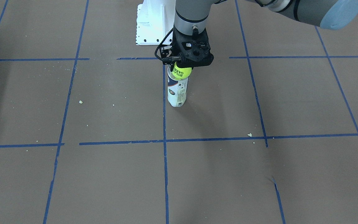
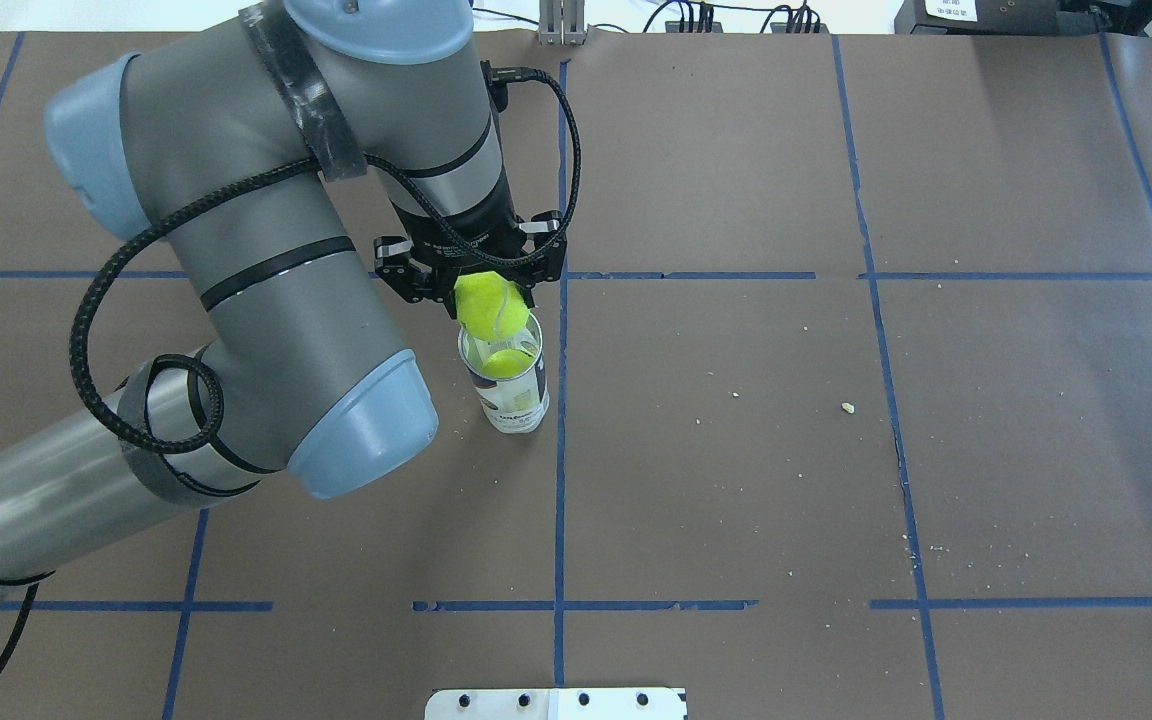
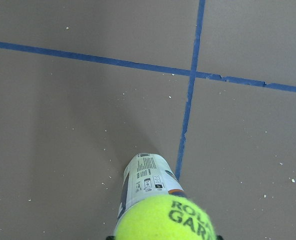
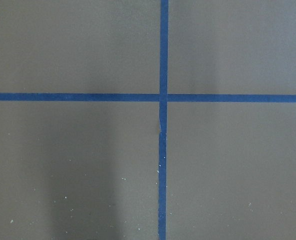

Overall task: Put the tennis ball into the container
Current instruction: 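Lower the ball into the cup and open the left gripper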

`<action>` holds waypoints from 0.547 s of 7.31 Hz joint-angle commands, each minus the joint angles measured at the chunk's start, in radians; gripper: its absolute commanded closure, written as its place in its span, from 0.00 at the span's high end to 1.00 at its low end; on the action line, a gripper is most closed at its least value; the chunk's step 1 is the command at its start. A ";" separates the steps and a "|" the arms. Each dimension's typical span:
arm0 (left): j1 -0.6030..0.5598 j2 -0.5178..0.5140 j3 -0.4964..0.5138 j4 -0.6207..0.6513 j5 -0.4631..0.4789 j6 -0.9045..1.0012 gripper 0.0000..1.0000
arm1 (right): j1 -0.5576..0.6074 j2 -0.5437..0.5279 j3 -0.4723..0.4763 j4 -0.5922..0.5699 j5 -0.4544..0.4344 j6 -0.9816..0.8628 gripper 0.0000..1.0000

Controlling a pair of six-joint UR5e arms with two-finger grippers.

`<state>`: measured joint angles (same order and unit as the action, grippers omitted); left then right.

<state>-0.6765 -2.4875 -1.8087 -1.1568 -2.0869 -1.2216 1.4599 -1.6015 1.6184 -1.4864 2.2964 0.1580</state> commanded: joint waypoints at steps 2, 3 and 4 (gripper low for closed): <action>0.009 0.012 -0.006 0.000 -0.007 -0.004 0.00 | 0.000 0.000 0.000 0.000 0.000 0.000 1.00; 0.014 0.012 -0.003 -0.001 -0.007 -0.004 0.00 | 0.000 0.000 0.000 0.000 0.000 0.000 1.00; 0.017 0.012 -0.003 -0.001 -0.008 -0.004 0.09 | 0.000 0.000 0.000 0.000 0.000 0.000 1.00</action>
<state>-0.6645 -2.4768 -1.8128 -1.1576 -2.0941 -1.2255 1.4603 -1.6015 1.6184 -1.4864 2.2964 0.1580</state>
